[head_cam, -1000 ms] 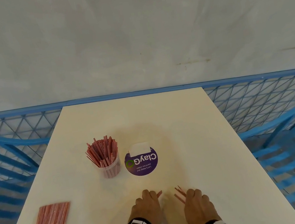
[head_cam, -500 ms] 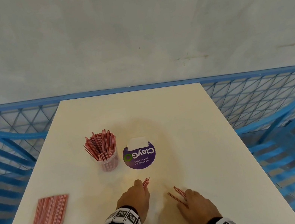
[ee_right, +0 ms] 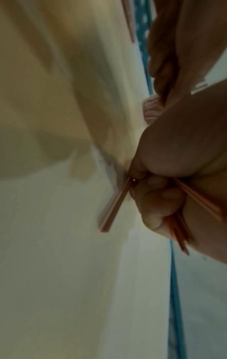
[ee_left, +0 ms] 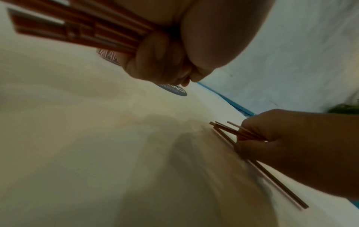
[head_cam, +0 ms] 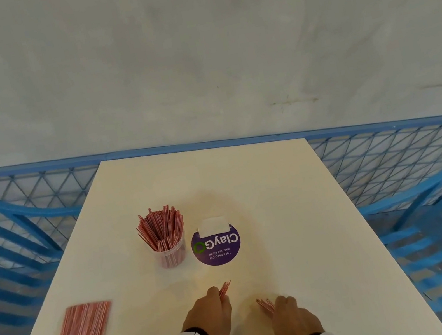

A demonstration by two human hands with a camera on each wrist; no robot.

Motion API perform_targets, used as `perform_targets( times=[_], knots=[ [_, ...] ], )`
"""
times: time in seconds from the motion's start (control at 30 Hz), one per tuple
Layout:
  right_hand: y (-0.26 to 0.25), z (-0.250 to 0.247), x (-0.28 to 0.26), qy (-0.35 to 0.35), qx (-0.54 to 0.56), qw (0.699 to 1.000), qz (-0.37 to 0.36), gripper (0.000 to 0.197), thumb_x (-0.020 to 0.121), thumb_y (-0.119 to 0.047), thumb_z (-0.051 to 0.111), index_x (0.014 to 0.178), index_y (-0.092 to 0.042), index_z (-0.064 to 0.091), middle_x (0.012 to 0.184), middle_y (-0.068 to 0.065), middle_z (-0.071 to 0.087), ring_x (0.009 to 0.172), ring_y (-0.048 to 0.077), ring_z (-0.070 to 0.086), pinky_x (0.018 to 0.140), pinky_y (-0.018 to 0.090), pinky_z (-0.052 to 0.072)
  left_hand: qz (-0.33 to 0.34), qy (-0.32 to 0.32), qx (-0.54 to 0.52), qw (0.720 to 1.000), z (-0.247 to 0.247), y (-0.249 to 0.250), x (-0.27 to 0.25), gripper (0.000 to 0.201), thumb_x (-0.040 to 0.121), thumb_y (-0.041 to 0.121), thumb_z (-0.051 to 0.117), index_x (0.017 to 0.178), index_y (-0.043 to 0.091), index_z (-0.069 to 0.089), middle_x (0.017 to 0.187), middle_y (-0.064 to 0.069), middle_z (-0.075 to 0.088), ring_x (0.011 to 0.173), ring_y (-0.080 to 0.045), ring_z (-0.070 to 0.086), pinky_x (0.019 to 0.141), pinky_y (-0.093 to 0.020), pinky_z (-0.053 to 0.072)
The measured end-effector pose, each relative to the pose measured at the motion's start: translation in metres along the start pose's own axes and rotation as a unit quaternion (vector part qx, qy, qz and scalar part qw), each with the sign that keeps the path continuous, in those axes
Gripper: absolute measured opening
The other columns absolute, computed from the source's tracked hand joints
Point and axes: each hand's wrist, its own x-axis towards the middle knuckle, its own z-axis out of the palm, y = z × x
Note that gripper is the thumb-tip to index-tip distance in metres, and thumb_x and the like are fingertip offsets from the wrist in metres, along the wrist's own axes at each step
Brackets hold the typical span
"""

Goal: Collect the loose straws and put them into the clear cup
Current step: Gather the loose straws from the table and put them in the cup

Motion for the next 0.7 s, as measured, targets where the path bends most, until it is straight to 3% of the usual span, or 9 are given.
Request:
perform_targets(
  times=[0.07,0.17,0.3,0.53,0.7],
  knots=[
    [0.002,-0.003,-0.001,0.001,0.015,1.0,-0.007,0.028,0.098,-0.023,0.033,0.124,-0.013,0.038,0.128,0.007,0.051,0.118,0.027,0.055,0.097,0.036,0.043,0.004,-0.01,-0.011,1.0,-0.001,0.001,-0.002,0.027,0.098,0.038,0.033,0.077,0.022,0.037,0.073,0.005,0.051,0.071,-0.022,0.05,0.066,-0.029,0.038],
    [0.012,-0.01,0.002,0.0,0.051,0.999,0.018,0.035,0.092,-0.014,0.032,0.127,-0.015,0.033,0.126,0.007,0.057,0.118,0.027,0.056,0.098,0.035,0.042,0.008,-0.027,-0.036,0.999,-0.005,0.0,-0.004,0.035,0.098,0.038,0.036,0.066,0.023,0.033,0.069,0.006,0.046,0.072,-0.022,0.047,0.066,-0.028,0.035],
    [0.021,-0.011,0.002,-0.004,0.078,0.996,0.037,0.041,0.094,-0.016,0.034,0.135,-0.015,0.029,0.129,0.007,0.056,0.119,0.025,0.056,0.099,0.031,0.041,0.013,-0.017,-0.048,0.999,-0.015,0.0,-0.005,0.035,0.098,0.037,0.036,0.066,0.024,0.034,0.069,0.006,0.047,0.072,-0.02,0.047,0.067,-0.027,0.034],
    [0.028,-0.006,0.002,0.031,0.089,0.995,0.025,0.039,0.1,-0.031,0.026,0.133,-0.018,0.04,0.126,0.007,0.058,0.117,0.025,0.057,0.097,0.031,0.042,-0.008,-0.011,-0.018,1.0,-0.019,-0.01,-0.01,0.036,0.098,0.037,0.035,0.065,0.023,0.032,0.066,0.007,0.044,0.072,-0.022,0.046,0.066,-0.027,0.033],
    [0.014,-0.009,0.004,0.044,0.073,0.996,-0.04,0.032,0.097,-0.035,0.034,0.119,-0.02,0.049,0.112,0.004,0.063,0.102,0.024,0.062,0.09,0.032,0.048,-0.024,0.007,-0.031,0.999,-0.02,-0.02,-0.01,0.034,0.098,0.037,0.036,0.066,0.024,0.033,0.068,0.006,0.047,0.069,-0.021,0.048,0.065,-0.027,0.036]
  ],
)
